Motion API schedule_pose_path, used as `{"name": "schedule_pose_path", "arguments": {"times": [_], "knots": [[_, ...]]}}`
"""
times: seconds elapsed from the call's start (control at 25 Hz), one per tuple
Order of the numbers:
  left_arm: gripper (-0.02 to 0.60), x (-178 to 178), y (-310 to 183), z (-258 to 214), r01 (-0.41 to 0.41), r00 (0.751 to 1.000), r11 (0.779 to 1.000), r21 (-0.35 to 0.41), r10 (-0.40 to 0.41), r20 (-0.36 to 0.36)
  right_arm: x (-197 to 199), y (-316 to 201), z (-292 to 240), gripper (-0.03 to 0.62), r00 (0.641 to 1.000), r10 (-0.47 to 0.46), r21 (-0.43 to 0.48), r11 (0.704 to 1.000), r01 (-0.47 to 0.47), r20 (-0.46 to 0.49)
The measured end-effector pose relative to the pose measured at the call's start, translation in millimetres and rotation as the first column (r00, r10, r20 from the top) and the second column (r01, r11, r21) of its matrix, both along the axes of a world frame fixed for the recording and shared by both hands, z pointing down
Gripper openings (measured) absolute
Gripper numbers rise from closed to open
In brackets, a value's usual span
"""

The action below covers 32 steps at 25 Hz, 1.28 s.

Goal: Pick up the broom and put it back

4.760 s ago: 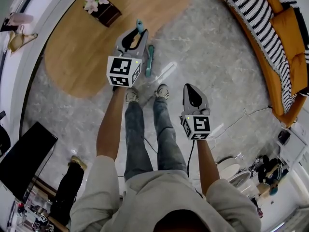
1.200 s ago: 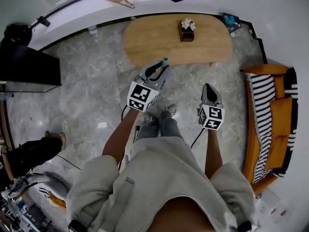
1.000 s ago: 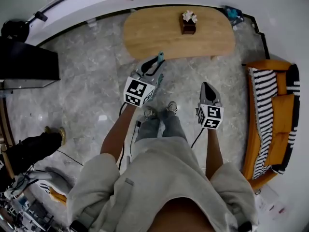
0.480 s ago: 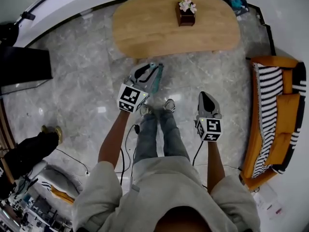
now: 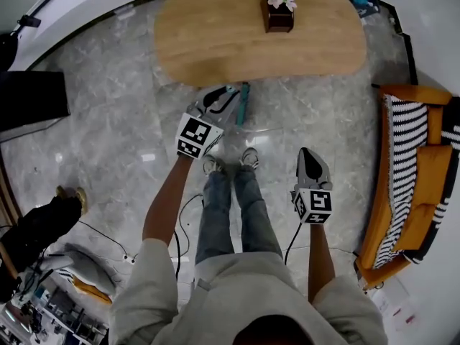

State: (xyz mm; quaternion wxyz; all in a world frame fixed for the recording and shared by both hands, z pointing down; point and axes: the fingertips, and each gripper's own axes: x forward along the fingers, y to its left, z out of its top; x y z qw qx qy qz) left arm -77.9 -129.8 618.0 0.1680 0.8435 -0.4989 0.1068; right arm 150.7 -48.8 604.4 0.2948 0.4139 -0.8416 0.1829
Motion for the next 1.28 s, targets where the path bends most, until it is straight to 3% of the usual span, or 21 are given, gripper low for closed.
{"name": "schedule_pose_path", "arguments": {"times": [0.48, 0.72, 1.28], "knots": [[0.094, -22.3, -55.2, 32.2, -0.003, 0.998, 1.000, -0.021, 0.002, -0.067, 10.7, -4.8, 28.7, 0.001, 1.000, 0.012, -0.043, 0.999, -0.013, -0.008], [0.094, -47.9, -76.8, 41.5, 0.042, 0.997, 0.998, -0.040, -0.044, -0.058, 16.6, -7.8, 33.4, 0.001, 1.000, 0.014, -0.053, 0.998, -0.015, -0.016], [0.097, -57.7, -84.4, 50.3, 0.106, 0.994, 0.993, -0.046, -0.107, -0.029, 8.2, 2.8, 42.3, 0.000, 1.000, -0.011, -0.074, 0.997, 0.010, -0.013]]}}
